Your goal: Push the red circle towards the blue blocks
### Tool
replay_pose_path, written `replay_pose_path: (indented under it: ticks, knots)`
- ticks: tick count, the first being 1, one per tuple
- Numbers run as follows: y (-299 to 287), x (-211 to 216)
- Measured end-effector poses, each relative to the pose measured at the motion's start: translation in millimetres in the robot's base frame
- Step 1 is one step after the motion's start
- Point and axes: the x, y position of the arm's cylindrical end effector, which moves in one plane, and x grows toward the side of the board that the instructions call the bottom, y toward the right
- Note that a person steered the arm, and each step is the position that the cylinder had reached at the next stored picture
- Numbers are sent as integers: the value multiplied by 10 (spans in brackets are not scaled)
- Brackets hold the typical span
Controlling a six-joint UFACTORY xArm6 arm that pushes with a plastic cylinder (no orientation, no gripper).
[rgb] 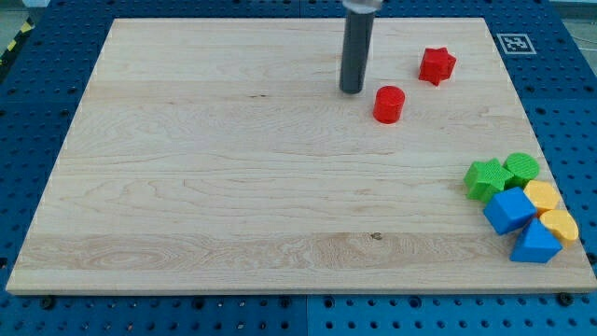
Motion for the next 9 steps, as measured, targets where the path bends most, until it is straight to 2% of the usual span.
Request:
replay_pose_path:
  ticks: [1,2,3,4,6,8,9]
  knots:
    - [464,88]
    - [571,473]
    - [471,492]
    - [263,188]
    - [229,712]
    - [179,1015]
    - [-55,1015]
